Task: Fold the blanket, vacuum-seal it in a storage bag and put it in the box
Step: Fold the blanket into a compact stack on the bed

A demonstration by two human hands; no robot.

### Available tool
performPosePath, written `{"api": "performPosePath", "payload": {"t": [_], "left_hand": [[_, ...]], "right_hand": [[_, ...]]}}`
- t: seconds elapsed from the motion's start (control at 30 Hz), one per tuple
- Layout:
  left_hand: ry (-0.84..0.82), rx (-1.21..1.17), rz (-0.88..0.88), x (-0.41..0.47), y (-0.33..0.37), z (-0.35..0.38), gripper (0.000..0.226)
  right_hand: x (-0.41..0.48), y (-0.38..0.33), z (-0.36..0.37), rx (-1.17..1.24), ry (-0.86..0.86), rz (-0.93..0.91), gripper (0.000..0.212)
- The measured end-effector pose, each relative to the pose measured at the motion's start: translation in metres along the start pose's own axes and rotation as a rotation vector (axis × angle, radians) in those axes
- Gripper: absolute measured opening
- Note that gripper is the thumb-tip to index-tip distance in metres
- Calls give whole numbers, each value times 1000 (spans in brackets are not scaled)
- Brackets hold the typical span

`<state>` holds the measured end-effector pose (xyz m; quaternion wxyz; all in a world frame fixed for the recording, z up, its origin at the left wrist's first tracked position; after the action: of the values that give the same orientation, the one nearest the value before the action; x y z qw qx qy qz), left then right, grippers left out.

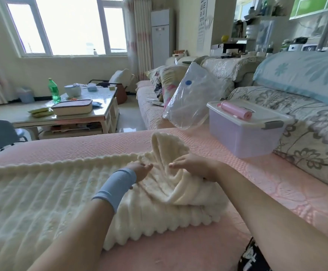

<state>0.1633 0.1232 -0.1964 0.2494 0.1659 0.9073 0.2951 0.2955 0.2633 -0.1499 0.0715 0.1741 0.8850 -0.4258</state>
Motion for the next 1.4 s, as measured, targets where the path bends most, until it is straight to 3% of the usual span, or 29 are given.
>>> {"api": "performPosePath", "payload": {"t": [0.1,0.17,0.23,0.27,0.37,0.4,0.43,0.5,0.57,0.63,0.7,0.77,0.83,0.9,1.0,1.13,1.2,1.3,1.4], "left_hand": [[-214,-243,-162,-4,-9,25,73],[-303,-358,-160,-9,-4,40,76],[-311,-438,-87,-10,8,51,73],[-324,-493,-74,-10,12,54,74],[-369,-686,-67,-14,23,61,75],[-359,-747,-60,-13,27,60,72],[-355,-814,-46,-16,31,60,66],[-318,-899,6,-18,36,59,56],[-245,-959,71,-16,38,53,68],[-156,-987,172,-15,40,30,68],[-96,-931,255,-13,40,-5,61],[-76,-771,268,-10,27,-38,70],[-7,-484,157,-7,-3,-60,83],[87,-136,29,-4,-33,-70,85],[196,131,109,6,-28,-69,71],[187,323,381,10,20,-23,53],[66,438,351,16,7,15,52],[-114,481,170,32,-31,32,60],[-103,354,215,44,-10,7,50]], "right_hand": [[3,3,11,295,-76,-79,28],[4,8,-9,160,135,-128,35],[-1,21,-37,-96,398,-42,54],[-1,30,-40,-186,382,21,67],[-4,50,-6,-251,-21,202,98],[-5,54,5,-331,-74,246,106],[-3,55,10,-433,-50,256,103],[7,45,13,-572,101,212,68],[9,27,11,-599,257,158,37],[7,2,5,-586,383,63,28],[4,-22,7,-534,421,-80,25],[8,-27,27,-481,223,-124,57],[14,-14,57,-415,-24,-94,87],[25,-7,69,-322,-82,-113,78],[44,-12,65,-464,66,-168,51],[60,-10,80,-683,125,-74,65],[66,-4,79,-643,114,-20,66],[71,4,53,-513,127,34,61],[82,-4,18,-606,350,-41,37]]}}
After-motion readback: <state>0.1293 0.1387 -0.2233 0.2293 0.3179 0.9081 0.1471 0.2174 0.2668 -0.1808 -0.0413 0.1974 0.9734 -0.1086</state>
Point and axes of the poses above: each hand's wrist, its own x-axis towards the middle knuckle, its own z-axis out of the palm, y = z × x, the point moved 8 cm from there along x, towards the middle knuckle, and after that the axes turned 4 degrees about -x, right-handed, at the moved point
